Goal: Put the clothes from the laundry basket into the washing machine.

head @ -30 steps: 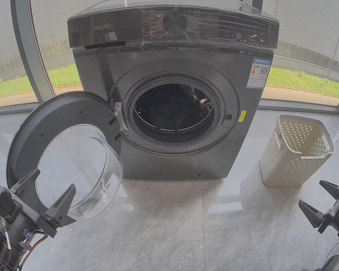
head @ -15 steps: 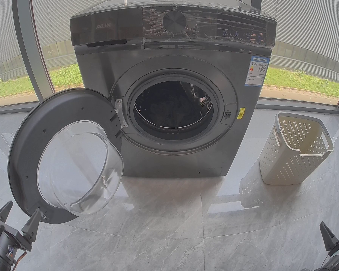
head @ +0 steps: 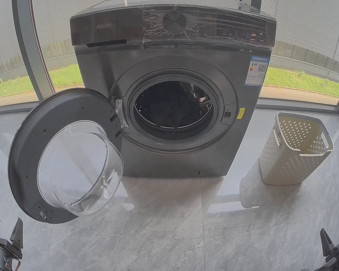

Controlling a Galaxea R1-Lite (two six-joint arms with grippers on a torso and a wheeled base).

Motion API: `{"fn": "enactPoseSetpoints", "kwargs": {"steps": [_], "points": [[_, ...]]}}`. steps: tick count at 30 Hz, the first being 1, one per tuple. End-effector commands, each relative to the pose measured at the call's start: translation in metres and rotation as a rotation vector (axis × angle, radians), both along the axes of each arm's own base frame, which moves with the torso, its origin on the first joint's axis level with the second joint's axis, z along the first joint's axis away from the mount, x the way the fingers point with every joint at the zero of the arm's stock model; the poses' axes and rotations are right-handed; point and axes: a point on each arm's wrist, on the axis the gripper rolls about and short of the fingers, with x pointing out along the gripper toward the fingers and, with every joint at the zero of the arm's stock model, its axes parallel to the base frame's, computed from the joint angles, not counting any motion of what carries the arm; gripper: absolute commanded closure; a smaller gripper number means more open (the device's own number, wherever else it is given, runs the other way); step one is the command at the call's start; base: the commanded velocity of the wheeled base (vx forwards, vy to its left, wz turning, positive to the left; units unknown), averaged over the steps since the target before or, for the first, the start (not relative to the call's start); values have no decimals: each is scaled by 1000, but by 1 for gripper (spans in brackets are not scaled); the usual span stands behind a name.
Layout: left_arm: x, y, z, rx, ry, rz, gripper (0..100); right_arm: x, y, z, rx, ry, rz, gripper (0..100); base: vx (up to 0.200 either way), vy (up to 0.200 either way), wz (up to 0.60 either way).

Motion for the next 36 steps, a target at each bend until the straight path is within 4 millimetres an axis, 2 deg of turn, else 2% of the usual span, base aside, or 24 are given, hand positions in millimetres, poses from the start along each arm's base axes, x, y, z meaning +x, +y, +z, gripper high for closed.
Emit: {"fn": "enactPoseSetpoints", "kwargs": {"steps": [1, 3, 4, 6, 11, 19, 28, 31, 36], "points": [[-6, 0, -7, 49, -23, -32, 0, -2, 1, -4, -2, -32, -2, 0, 0, 0, 0], [-9, -1, -9, 72, -33, -94, 0, -2, 1, -4, -4, -31, 4, 0, 0, 0, 0], [-12, -2, -13, 70, -29, -240, 0, -2, 1, -4, -4, -31, 4, 0, 0, 0, 0], [-12, -4, -14, 69, 0, -310, 0, -2, 1, -4, -4, -29, 2, 0, 0, 0, 0], [-19, -8, -15, 115, -71, -85, 0, -2, 1, -4, -2, -34, 2, 0, 0, 0, 0], [-23, -8, -16, 84, -132, -186, 0, -2, 1, -4, -1, -35, 1, 0, 0, 0, 0], [-23, -8, -16, 75, -134, -184, 0, -2, 1, -4, 4, -38, -1, 0, -200, 0, 0], [-23, -8, -16, 66, -137, -181, 0, -2, 1, -4, 4, -38, -1, 0, 0, 0, 0], [-23, -8, -16, 59, -144, -179, 0, -2, 1, -4, 4, -38, -1, 0, 0, 200, 0]]}}
